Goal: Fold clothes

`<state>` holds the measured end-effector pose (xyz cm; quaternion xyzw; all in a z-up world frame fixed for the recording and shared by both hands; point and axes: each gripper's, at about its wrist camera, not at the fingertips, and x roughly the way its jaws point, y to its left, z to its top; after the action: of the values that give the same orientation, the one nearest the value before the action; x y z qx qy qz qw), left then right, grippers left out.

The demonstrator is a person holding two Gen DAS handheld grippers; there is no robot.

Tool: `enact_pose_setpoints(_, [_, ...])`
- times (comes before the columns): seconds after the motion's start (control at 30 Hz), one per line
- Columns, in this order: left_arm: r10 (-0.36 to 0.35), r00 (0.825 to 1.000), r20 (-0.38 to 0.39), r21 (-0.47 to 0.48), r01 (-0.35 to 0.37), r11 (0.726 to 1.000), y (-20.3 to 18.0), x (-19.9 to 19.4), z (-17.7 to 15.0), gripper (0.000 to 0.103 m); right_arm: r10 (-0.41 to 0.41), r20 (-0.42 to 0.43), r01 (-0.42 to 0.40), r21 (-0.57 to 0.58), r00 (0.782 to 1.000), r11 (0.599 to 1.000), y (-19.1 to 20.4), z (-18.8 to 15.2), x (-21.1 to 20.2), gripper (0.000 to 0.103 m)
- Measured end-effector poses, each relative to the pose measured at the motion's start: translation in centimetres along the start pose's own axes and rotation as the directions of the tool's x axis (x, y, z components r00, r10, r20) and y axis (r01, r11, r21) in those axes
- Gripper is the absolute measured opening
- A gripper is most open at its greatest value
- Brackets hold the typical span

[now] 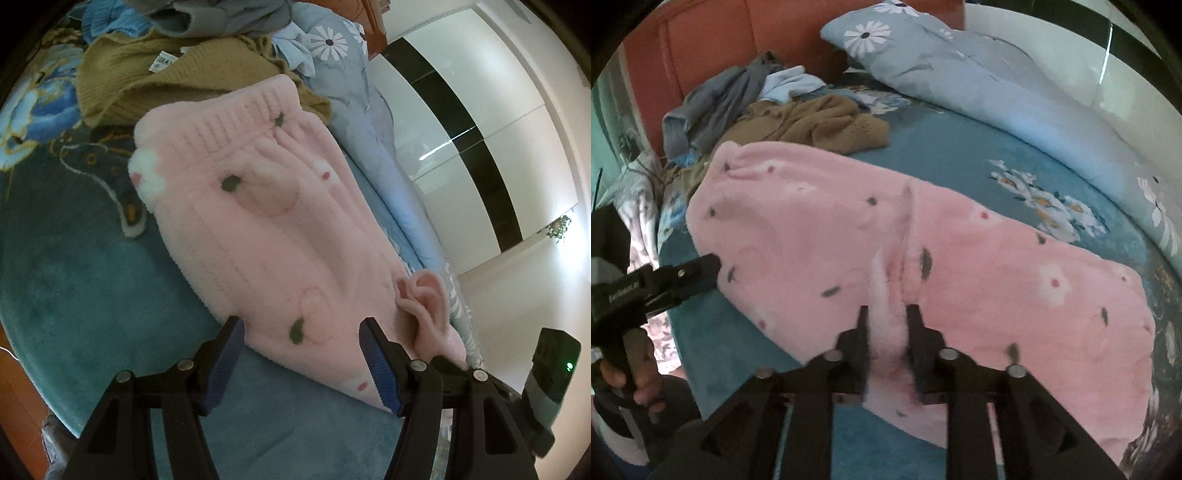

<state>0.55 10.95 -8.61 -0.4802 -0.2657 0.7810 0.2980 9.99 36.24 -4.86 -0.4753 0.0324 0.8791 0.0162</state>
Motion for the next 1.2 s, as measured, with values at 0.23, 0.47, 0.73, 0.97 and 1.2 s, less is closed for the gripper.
enact_pose_setpoints(0.23, [-0.058,0.998,-0.039,0.042,0.060,0.997,-2.7,0.7,0.7,0.069,0.201,0.068,-0.204,0.032,0.977,0.978,-1.0,-1.5,-2.1,0.043])
enact_pose_setpoints(0.47, [-0.225,0.950,-0.216,0.036,0.238,0.971,-8.6,7.1,1.3,0.072,0.107,0.221,-0.169,0.288,0.970,0.943,-8.8,-4.4,-5.8,0.043])
enact_pose_setpoints(0.73, [-0.161,0.927,-0.338,0.057,0.191,0.980,-11.8,12.3,-0.5,0.072,0.026,0.271,-0.178,0.554,0.962,0.813,-16.5,-9.4,-7.2,0.046])
enact_pose_setpoints(0.97, [-0.156,0.919,-0.362,0.119,0.212,0.970,-13.8,13.4,0.0,0.072,0.055,0.301,-0.239,0.622,0.952,0.746,-18.6,-12.1,-7.2,0.046])
enact_pose_setpoints(1.2, [-0.189,0.904,-0.383,0.247,0.298,0.922,-18.1,14.2,1.1,0.042,0.045,0.310,-0.240,0.627,0.950,0.741,-19.1,-12.7,-7.8,0.046])
